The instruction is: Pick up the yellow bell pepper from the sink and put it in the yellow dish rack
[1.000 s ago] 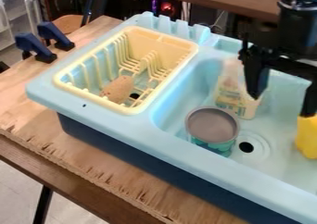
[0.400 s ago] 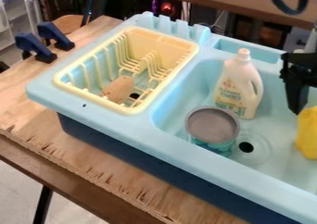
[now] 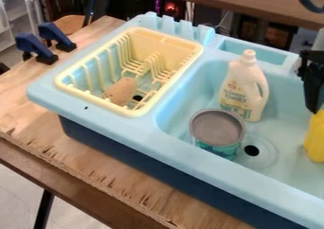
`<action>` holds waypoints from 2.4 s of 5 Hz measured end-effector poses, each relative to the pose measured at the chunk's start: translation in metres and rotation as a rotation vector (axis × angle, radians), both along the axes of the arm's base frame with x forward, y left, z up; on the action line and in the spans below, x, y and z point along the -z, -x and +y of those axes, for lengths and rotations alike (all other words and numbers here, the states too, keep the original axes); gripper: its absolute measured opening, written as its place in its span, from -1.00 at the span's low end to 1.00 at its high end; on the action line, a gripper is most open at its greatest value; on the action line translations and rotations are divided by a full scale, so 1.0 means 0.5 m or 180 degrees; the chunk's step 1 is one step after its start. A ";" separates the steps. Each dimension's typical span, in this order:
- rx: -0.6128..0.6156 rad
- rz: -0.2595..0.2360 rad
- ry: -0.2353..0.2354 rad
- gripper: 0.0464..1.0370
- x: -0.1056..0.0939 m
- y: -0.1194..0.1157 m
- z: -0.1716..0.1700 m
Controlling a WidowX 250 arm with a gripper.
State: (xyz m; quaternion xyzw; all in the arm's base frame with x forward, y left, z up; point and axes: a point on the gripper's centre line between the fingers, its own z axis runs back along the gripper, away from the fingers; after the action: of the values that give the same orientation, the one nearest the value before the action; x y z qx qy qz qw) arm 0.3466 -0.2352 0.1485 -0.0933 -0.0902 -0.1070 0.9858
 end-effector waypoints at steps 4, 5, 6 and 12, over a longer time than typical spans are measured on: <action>-0.0003 0.0235 -0.0221 0.35 0.016 0.000 0.016; 0.0059 0.0226 -0.0241 -0.11 0.011 0.002 0.010; 0.0120 0.0239 -0.0259 -0.51 0.011 0.002 0.005; 0.0300 0.0522 -0.0296 -0.85 -0.158 0.114 0.113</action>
State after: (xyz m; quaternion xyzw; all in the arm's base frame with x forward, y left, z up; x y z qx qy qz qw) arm 0.2897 -0.1787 0.2276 -0.0600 0.0003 -0.1492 0.9870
